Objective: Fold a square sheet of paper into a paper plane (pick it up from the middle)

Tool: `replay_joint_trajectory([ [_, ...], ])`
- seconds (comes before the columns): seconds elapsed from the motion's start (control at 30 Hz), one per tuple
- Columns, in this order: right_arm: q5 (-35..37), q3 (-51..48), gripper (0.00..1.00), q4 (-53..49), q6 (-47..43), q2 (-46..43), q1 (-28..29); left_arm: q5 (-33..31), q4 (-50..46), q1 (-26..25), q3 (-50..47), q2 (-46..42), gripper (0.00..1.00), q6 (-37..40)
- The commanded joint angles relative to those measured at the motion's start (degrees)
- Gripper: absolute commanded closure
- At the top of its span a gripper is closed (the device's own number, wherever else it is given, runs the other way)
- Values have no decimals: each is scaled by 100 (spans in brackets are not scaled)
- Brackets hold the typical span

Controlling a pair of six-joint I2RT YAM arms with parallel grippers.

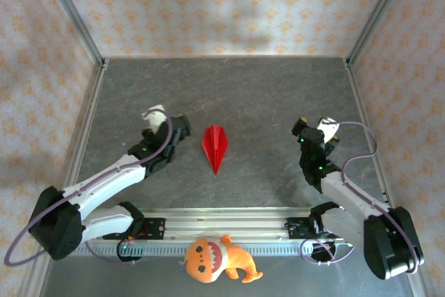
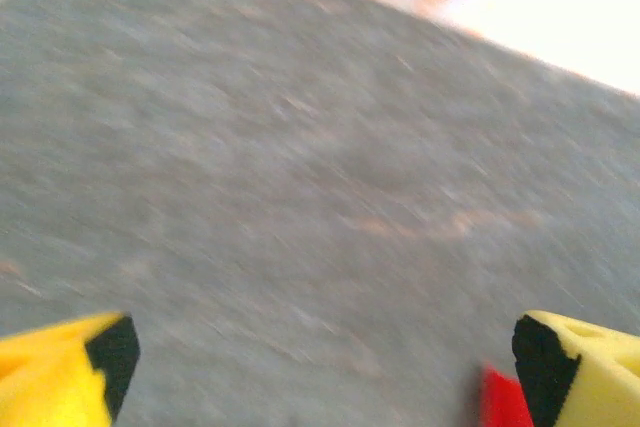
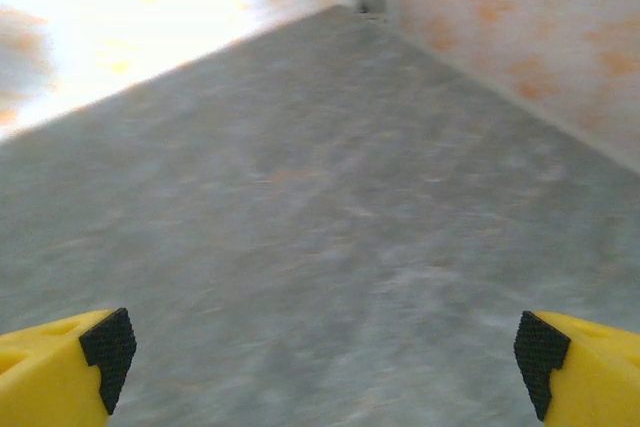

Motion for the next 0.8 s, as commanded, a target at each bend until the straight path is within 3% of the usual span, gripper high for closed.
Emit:
replay_joint_trajectory([
  [0.0,189,-25,0,1350,-346,606,-620,494,1263,1035,-286,-227,1,1171],
  [0.03,-6,32,0,1558,-396,919,-782,704,1443,1379,-317,-227,1,1434],
  [0.17,-207,122,0,2846,-883,2030,-905,513,2305,2111,-470,-115,1,2313],
  [0.23,-585,208,0,3302,-1153,2329,-986,898,2927,2445,-660,39,1,2827],
  [0.33,-1647,429,0,3293,-1007,2579,-1353,1056,3237,2852,-726,412,1,2854],
  [0.47,-3014,-500,2,5201,-1484,2915,-1408,1562,4272,3041,-1112,891,1,3012],
  [0.5,-2948,-700,2,5980,-1498,3102,-1356,1687,4508,3056,-1193,997,1,3040],
  [0.6,-2344,-413,1,5143,-1288,2950,-1337,1888,5252,3065,-1395,1352,0,3103],
  [0.77,-2118,-503,0,5405,-1301,2978,-1264,2591,5797,3139,-1503,1969,1,3231],
])
